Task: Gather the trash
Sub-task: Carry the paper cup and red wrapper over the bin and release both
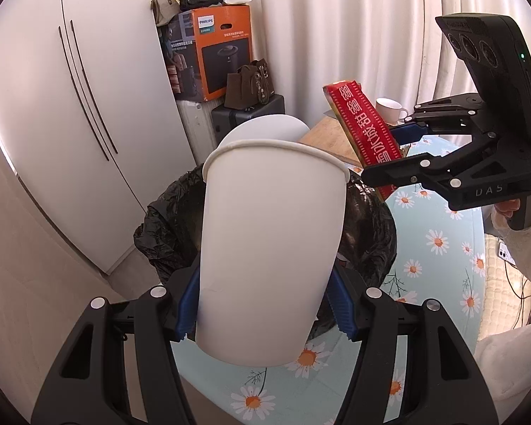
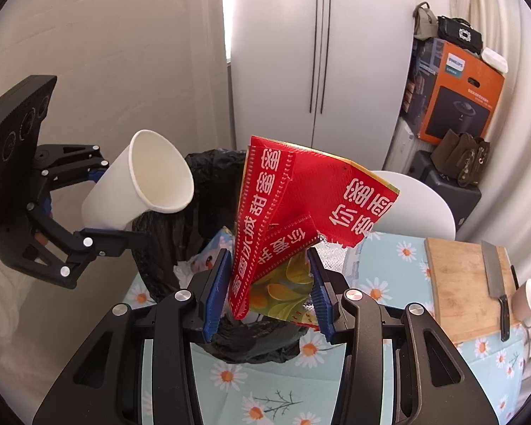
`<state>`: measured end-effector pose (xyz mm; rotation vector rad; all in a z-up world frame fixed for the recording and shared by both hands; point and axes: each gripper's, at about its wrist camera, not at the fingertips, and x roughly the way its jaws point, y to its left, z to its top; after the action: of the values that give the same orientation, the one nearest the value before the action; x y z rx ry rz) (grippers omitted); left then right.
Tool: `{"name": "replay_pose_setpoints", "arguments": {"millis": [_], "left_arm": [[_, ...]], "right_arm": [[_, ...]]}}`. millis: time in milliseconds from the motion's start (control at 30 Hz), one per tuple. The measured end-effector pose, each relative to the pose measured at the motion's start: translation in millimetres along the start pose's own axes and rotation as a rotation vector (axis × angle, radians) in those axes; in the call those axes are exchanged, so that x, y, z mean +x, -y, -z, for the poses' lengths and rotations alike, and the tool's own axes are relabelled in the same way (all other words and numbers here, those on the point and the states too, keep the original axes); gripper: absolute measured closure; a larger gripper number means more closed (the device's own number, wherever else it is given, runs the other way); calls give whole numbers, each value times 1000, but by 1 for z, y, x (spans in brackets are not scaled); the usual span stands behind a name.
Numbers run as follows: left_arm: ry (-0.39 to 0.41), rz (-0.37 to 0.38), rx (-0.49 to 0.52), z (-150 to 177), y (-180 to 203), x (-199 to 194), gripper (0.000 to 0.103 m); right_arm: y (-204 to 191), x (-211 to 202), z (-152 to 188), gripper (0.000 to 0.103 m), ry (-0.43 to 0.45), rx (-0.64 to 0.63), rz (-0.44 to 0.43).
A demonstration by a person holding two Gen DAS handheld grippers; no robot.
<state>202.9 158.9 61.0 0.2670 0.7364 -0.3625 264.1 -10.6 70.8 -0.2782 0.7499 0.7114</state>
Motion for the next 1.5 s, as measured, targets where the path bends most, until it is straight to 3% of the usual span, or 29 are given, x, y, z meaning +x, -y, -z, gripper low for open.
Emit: {"name": "replay_pose_setpoints", "arguments": {"millis": [433,767,833,900,933,1000,1100,1333,1500], "left_arm": [[-64,60,-2,-16,-34,43,41],[-153,42,-19,-13,-39,78,41],[-173,35,-15,-8,-39,82,39],[-158,34,-10,-3,-38,80,23],[-159,39,-14,1,-39,79,20],[-143,26,-7,7,-38,72,18],[-123,24,-39,14,-41,62,10],[-66,-16,-30,31,-26,41,6],[-19,-46,-51,45,-12,25,6]], "right_arm": [[3,36,-10,63,-18,-8,-85],[11,69,-18,62,-19,34,-187],[12,76,-17,60,-22,36,-190],[13,79,-16,55,-24,41,-198],[13,80,-14,53,-21,39,-192],[13,76,-12,40,1,31,-174],[16,70,-8,31,26,54,-186],[13,44,1,18,56,82,-117],[3,19,15,17,68,85,-80]]}}
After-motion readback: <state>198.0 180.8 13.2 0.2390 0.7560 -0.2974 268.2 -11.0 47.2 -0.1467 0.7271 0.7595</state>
